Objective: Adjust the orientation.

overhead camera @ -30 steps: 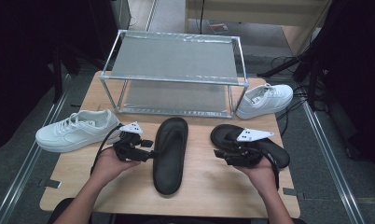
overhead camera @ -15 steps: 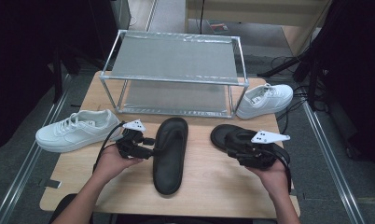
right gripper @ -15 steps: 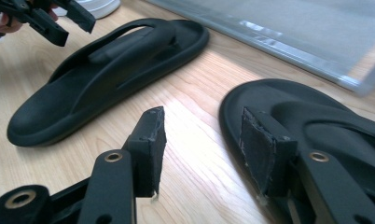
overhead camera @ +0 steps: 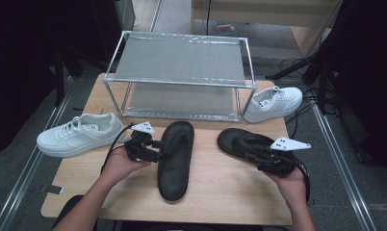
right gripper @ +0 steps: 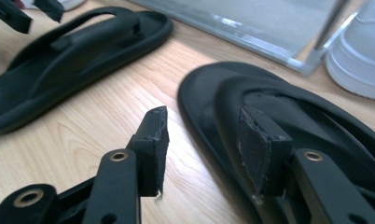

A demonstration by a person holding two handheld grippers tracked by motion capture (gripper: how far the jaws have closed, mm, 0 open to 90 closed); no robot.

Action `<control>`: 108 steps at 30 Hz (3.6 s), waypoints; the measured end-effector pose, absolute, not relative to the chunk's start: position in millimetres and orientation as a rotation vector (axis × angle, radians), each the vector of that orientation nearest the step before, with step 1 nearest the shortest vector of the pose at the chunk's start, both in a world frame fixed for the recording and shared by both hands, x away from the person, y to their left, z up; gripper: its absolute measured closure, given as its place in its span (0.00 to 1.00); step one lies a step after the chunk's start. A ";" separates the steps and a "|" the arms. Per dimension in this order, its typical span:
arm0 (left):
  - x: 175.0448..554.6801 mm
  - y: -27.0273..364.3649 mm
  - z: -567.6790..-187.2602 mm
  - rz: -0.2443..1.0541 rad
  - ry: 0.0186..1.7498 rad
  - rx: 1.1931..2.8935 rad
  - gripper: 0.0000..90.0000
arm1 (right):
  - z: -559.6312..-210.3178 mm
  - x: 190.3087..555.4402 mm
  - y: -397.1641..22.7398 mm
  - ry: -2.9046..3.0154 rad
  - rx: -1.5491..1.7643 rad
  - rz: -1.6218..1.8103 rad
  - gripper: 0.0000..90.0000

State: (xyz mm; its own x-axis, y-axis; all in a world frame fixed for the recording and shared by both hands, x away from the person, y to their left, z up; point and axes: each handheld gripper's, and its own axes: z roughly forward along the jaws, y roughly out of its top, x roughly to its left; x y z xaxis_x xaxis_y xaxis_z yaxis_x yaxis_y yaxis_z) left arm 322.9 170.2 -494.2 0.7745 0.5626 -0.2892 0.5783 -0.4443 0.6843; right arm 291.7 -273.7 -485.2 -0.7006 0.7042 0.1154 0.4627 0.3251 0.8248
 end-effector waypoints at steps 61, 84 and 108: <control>312.3 186.0 -492.3 0.039 0.892 2.141 0.44 | -484.8 323.0 -217.0 2.451 1.106 1.240 0.91; 294.9 204.3 -494.7 0.070 0.950 2.111 0.44 | -495.5 339.9 -174.0 2.490 1.219 1.143 0.90; 299.5 202.9 -497.2 0.066 0.946 2.108 0.44 | -490.7 333.6 -180.3 2.457 1.190 1.255 0.76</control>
